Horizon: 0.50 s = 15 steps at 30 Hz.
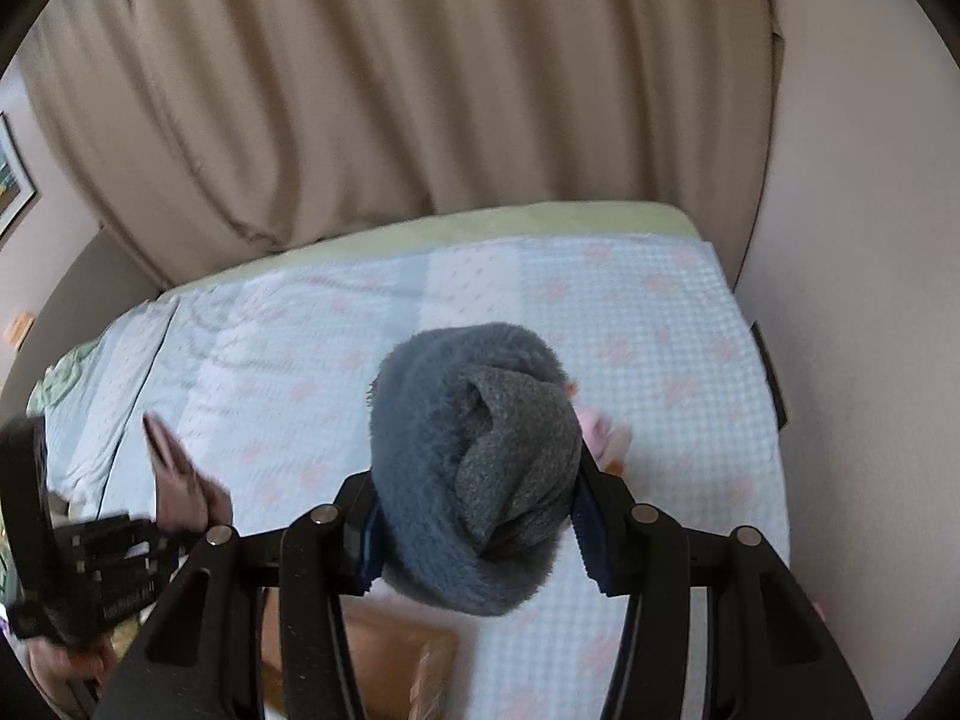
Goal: Organize soft objects
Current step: 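Carry the pink mask and grey sock over the cardboard box with both tools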
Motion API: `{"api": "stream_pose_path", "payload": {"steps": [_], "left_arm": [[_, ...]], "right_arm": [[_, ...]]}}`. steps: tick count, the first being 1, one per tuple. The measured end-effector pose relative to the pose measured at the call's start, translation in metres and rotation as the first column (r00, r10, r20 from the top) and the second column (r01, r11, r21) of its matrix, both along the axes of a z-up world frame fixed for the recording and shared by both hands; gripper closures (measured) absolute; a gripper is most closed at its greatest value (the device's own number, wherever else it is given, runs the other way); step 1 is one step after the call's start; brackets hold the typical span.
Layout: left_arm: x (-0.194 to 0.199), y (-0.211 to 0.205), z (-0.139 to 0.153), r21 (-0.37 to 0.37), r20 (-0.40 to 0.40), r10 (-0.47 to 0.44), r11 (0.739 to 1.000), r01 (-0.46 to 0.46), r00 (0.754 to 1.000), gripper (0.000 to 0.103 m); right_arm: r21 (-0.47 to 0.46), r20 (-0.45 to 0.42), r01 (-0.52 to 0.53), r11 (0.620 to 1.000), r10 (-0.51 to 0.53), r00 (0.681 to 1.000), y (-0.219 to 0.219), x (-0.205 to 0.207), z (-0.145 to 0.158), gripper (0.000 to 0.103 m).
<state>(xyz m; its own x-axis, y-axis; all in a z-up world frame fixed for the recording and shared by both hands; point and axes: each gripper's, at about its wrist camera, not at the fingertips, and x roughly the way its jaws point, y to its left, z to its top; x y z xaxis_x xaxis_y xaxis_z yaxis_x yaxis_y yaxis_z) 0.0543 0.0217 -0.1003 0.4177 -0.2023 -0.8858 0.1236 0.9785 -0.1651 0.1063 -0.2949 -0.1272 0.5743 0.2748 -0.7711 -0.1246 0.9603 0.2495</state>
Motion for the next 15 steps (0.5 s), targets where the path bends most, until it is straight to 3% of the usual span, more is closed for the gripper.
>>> {"api": "stream_pose_path", "payload": {"steps": [6,15], "left_arm": [[-0.036,0.043,-0.010,0.008,-0.026,0.004,1.000,-0.004,1.000,0.085],[-0.065,0.078,-0.081,0.017,-0.169,-0.055,0.998,0.059,0.984,0.085]], "right_arm": [[0.035,-0.058,-0.014,0.999,0.016,0.998,0.057,-0.058,-0.011,0.056],[0.042,-0.201,-0.004,0.999,0.013,0.980,0.140,-0.117,-0.056,0.056]]}}
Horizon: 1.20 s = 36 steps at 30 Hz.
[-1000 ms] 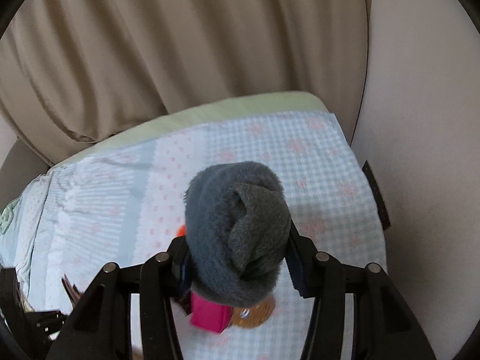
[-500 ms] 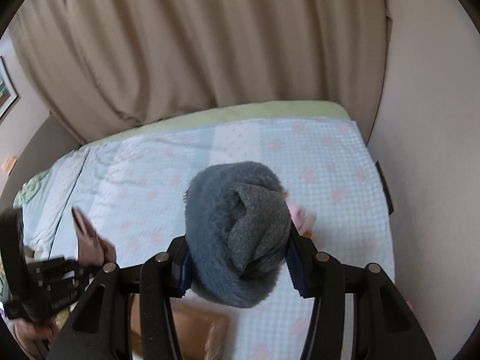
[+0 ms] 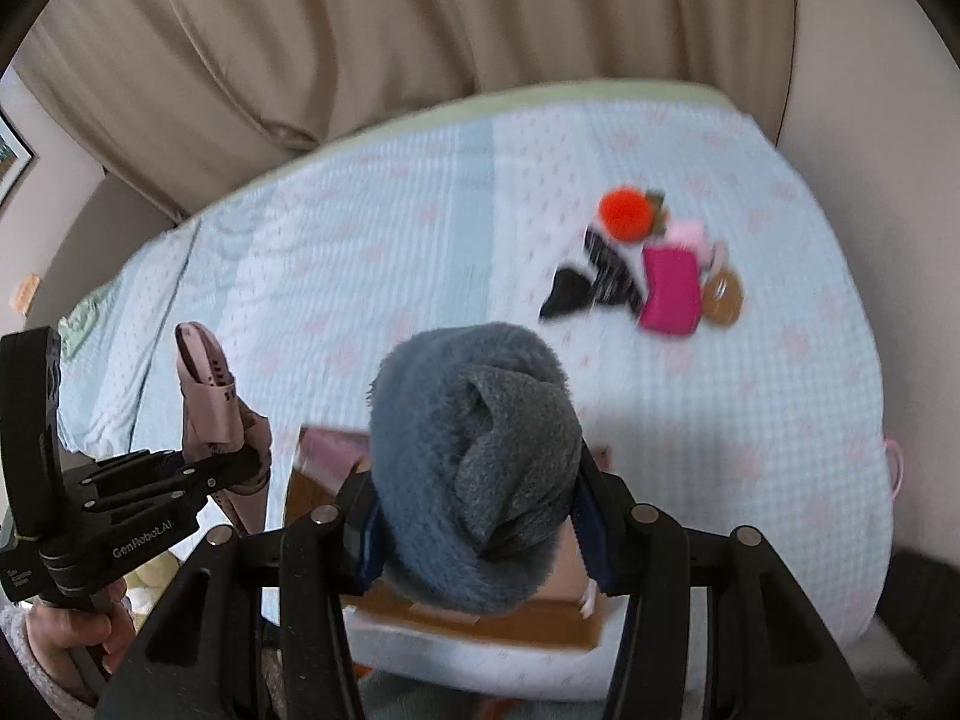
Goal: Organize soft objects
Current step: 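Carry the pink mask and grey sock over the cardboard box with both tools, then open the left tool to drop the mask while the right tool releases the sock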
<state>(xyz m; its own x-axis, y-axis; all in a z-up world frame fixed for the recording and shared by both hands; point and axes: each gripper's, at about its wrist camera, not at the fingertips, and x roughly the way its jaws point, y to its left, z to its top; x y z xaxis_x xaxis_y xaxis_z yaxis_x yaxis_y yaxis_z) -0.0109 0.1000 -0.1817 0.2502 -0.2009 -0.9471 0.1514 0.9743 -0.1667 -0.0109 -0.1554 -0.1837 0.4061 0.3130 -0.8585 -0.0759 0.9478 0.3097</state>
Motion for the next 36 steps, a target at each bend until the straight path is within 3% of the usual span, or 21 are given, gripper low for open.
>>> {"api": "stream_pose_path", "payload": {"steps": [8,17,24,27,28,29,30,31,36], "left_arm": [[0.004,0.012,-0.073,0.018,-0.140,-0.064,0.998,0.067,0.988,0.085],[0.015,-0.006,-0.166,0.084,-0.284,-0.129,0.984,0.159,0.950,0.085],[0.024,-0.017,-0.194,0.148,-0.326,-0.124,0.972,0.180,0.937,0.085],[0.025,-0.024,-0.190,0.175,-0.290,-0.153,0.962,0.210,0.945,0.083],[0.025,-0.027,-0.188,0.193,-0.281,-0.162,0.956,0.221,0.946,0.073],[0.024,-0.029,-0.187,0.200,-0.280,-0.171,0.952,0.231,0.945,0.036],[0.023,-0.031,-0.188,0.197,-0.287,-0.173,0.952,0.235,0.942,0.009],[0.022,-0.031,-0.190,0.191,-0.291,-0.172,0.954,0.233,0.941,0.001],[0.012,-0.034,-0.196,0.168,-0.285,-0.187,0.956,0.241,0.940,0.000]], "right_arm": [[-0.055,-0.143,0.020,0.998,-0.028,0.989,0.039,-0.020,-0.064,0.056],[-0.097,-0.292,0.033,0.995,-0.060,0.954,0.045,-0.011,-0.143,0.056],[-0.084,-0.368,0.022,0.996,-0.052,0.928,0.047,0.007,-0.186,0.055],[-0.073,-0.388,0.033,0.997,-0.059,0.920,0.045,0.014,-0.195,0.049],[-0.067,-0.387,0.037,0.997,-0.060,0.920,0.044,0.016,-0.198,0.041],[-0.062,-0.385,0.037,0.997,-0.058,0.921,0.045,0.017,-0.198,0.025],[-0.058,-0.383,0.032,0.998,-0.052,0.922,0.045,0.018,-0.200,0.013],[-0.056,-0.383,0.023,0.998,-0.042,0.923,0.045,0.020,-0.201,0.000],[-0.043,-0.378,-0.016,0.999,-0.001,0.926,0.047,0.027,-0.203,0.000]]}}
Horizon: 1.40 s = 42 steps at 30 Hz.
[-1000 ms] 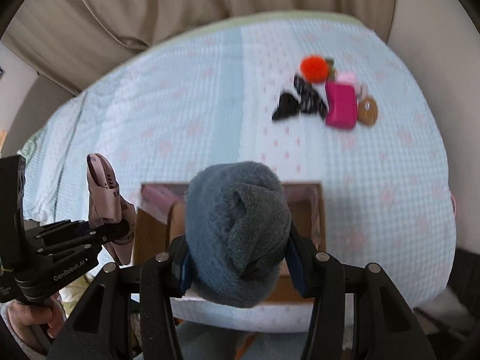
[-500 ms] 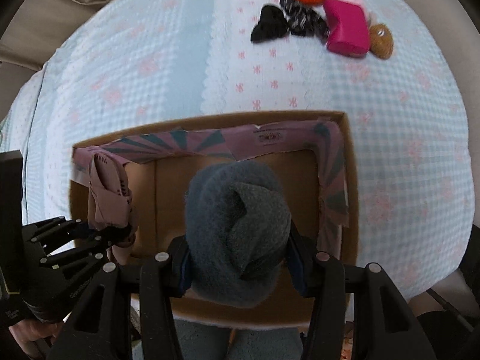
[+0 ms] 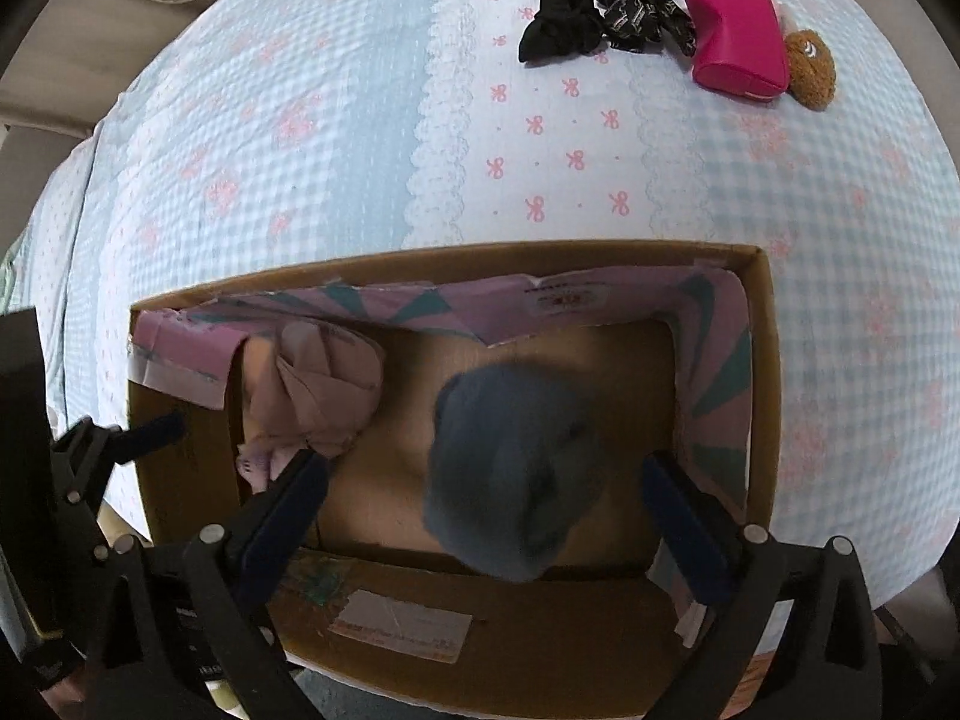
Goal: Organize soft objects
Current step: 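Open the left tool to drop the mask while the right tool releases the sock, then move both open tools back toward the remaining soft items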
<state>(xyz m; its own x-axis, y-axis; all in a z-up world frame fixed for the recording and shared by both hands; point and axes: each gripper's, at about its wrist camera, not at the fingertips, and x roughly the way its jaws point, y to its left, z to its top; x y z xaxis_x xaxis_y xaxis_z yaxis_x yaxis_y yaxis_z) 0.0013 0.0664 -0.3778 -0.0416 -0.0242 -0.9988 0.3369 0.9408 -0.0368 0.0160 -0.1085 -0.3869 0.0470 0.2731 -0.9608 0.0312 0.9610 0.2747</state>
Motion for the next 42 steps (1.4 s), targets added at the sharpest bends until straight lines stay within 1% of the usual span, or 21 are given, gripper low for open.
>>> {"api": "stream_pose_path", "payload": {"steps": [8,13,16,20,21,23,25,28,30,32,34,35,36,38,40,42], "left_arm": [[-0.001,0.007,0.007,-0.028,0.009,0.024,0.999,-0.023,1.000,0.000],[-0.006,0.018,0.023,-0.039,0.037,0.046,0.998,-0.044,0.998,0.000],[-0.012,0.025,0.035,-0.049,0.059,0.054,0.997,-0.051,0.997,0.000],[-0.021,0.031,0.059,-0.065,0.097,0.067,0.996,-0.061,0.993,0.000],[-0.026,0.023,0.071,-0.069,0.106,0.072,0.996,-0.065,0.992,0.000],[-0.021,0.024,0.086,-0.079,0.125,0.080,0.994,-0.071,0.989,0.000],[-0.025,0.022,0.108,-0.088,0.151,0.090,0.993,-0.077,0.984,0.000],[-0.028,0.027,0.132,-0.102,0.201,0.102,0.991,-0.082,0.974,0.000],[-0.037,0.036,0.159,-0.109,0.258,0.110,0.990,-0.084,0.960,0.000],[-0.038,0.037,0.178,-0.124,0.307,0.120,0.989,-0.086,0.944,0.000],[-0.043,0.040,0.206,-0.144,0.376,0.142,0.985,-0.093,0.916,0.000],[-0.044,0.040,0.214,-0.150,0.400,0.150,0.984,-0.097,0.904,0.000],[-0.046,0.042,0.226,-0.160,0.436,0.162,0.982,-0.101,0.886,0.000],[-0.045,0.043,0.242,-0.179,0.476,0.178,0.978,-0.103,0.861,0.000],[-0.042,0.042,0.259,-0.197,0.507,0.189,0.975,-0.100,0.841,0.000],[-0.038,0.039,0.271,-0.201,0.532,0.191,0.975,-0.097,0.825,0.000]], "right_arm": [[-0.002,0.013,0.014,1.000,-0.014,1.000,-0.001,0.001,0.009,0.000],[0.002,0.031,0.032,0.999,-0.032,0.999,-0.003,-0.002,0.022,0.000],[-0.004,0.058,0.034,0.999,-0.034,0.998,-0.003,-0.006,0.036,0.000],[-0.013,0.101,0.037,0.999,-0.035,0.994,-0.003,-0.012,0.058,0.000],[-0.014,0.112,0.037,0.999,-0.035,0.993,-0.002,-0.014,0.065,0.000],[-0.018,0.136,0.036,0.999,-0.033,0.990,-0.002,-0.020,0.078,0.000],[-0.019,0.161,0.037,0.999,-0.033,0.986,-0.003,-0.025,0.091,0.000],[-0.019,0.213,0.041,0.999,-0.036,0.976,-0.005,-0.034,0.114,0.000],[-0.026,0.251,0.043,0.999,-0.035,0.967,-0.008,-0.042,0.133,0.000],[-0.044,0.299,0.051,0.998,-0.036,0.954,-0.012,-0.050,0.155,0.000],[-0.060,0.337,0.065,0.996,-0.042,0.940,-0.016,-0.058,0.175,0.000],[-0.067,0.349,0.074,0.995,-0.046,0.936,-0.019,-0.061,0.183,0.000],[-0.073,0.369,0.087,0.994,-0.054,0.928,-0.025,-0.065,0.194,0.000],[-0.073,0.406,0.113,0.991,-0.074,0.911,-0.032,-0.072,0.210,0.000],[-0.080,0.446,0.151,0.985,-0.100,0.889,-0.041,-0.078,0.227,0.000],[-0.093,0.472,0.170,0.981,-0.107,0.875,-0.048,-0.082,0.239,0.000]]}}
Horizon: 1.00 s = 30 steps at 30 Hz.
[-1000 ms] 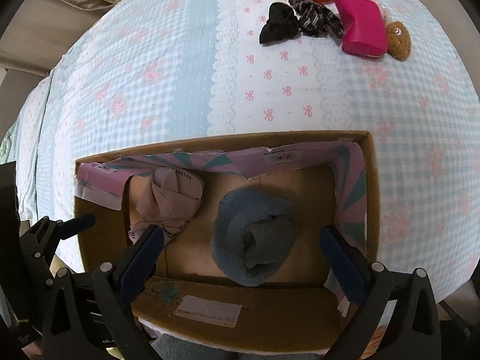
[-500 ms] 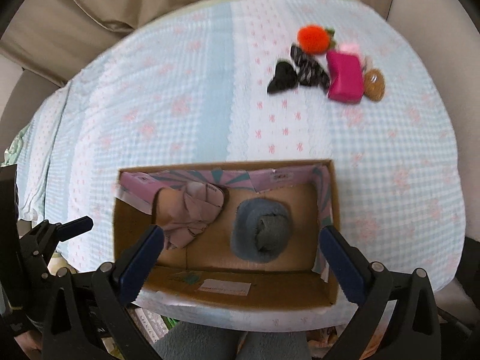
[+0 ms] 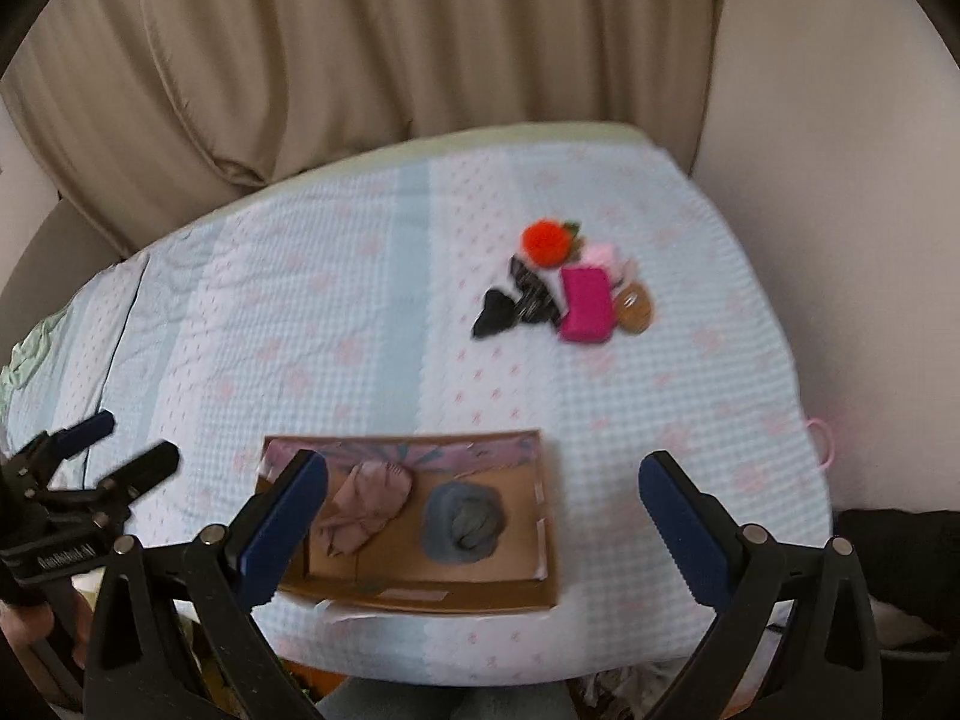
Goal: Organize soft objects
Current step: 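Move both open tools back toward the remaining soft items, then grasp the black scrunchie with the left tool while the right tool grasps the pink pouch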
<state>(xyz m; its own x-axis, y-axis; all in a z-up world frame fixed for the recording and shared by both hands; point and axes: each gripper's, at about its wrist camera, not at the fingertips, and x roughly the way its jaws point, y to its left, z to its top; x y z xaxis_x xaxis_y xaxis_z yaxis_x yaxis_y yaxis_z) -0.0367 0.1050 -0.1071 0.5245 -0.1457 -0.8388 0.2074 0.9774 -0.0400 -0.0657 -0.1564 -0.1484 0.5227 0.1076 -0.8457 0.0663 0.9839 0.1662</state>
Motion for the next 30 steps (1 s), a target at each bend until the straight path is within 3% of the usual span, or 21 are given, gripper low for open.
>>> {"api": "stream_pose_path", "payload": {"steps": [6,14,20,30], "left_arm": [[0.019,-0.019,0.024,-0.023,0.057,0.014,1.000,-0.013,0.998,0.000],[0.057,-0.066,0.025,-0.063,0.070,0.020,0.998,-0.016,0.997,0.000],[0.106,-0.111,0.000,-0.067,0.038,0.020,0.998,-0.018,0.999,0.000],[0.185,-0.156,-0.078,-0.067,-0.080,0.032,0.997,-0.037,0.996,0.001]], "right_arm": [[0.012,0.062,0.030,0.999,-0.031,0.998,-0.026,0.005,0.019,0.000],[0.032,0.131,-0.004,0.999,0.000,0.991,-0.069,0.041,0.029,0.000],[0.050,0.135,-0.040,0.998,0.032,0.990,-0.097,0.081,0.011,0.000],[0.092,0.082,-0.107,0.990,0.100,0.992,-0.131,0.165,-0.055,0.000]]}}
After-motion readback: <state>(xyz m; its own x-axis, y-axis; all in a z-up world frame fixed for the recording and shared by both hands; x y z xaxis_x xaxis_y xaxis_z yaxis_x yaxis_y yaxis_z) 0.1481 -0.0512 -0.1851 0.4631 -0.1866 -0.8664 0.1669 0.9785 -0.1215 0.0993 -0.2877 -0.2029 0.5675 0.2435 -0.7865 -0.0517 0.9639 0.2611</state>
